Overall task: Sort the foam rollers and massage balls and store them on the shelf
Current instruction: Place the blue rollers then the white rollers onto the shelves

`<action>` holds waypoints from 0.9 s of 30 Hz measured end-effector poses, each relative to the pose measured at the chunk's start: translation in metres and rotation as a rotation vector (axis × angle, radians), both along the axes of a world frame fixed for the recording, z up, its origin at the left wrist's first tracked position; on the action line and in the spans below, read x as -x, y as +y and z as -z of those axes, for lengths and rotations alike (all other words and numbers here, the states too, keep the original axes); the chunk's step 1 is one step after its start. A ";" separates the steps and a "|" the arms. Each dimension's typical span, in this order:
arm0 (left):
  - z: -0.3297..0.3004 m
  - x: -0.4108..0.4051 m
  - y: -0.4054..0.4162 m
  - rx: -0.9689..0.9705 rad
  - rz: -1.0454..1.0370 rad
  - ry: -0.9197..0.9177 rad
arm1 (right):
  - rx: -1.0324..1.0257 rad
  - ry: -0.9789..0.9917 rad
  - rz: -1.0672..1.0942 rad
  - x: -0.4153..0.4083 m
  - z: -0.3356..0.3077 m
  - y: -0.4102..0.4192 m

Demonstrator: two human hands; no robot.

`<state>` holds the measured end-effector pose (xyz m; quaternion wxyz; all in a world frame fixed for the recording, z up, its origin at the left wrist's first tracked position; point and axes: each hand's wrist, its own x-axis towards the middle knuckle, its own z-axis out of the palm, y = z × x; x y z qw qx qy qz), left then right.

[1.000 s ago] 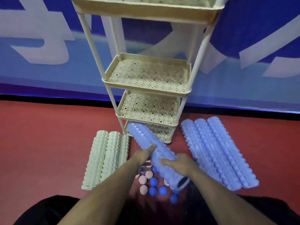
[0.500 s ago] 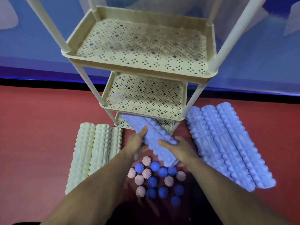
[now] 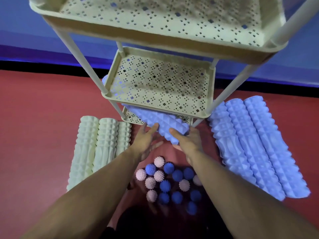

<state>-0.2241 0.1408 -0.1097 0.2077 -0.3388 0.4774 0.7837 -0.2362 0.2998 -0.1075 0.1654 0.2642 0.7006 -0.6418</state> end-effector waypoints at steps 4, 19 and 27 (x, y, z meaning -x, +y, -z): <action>0.002 0.006 0.009 0.049 0.017 -0.019 | -0.101 0.004 0.074 0.007 0.025 -0.002; 0.022 0.002 0.036 0.195 0.227 0.051 | -0.198 -0.003 -0.019 -0.003 0.043 0.014; 0.038 0.004 0.040 0.270 0.330 0.068 | -0.259 -0.011 -0.254 0.015 0.053 0.061</action>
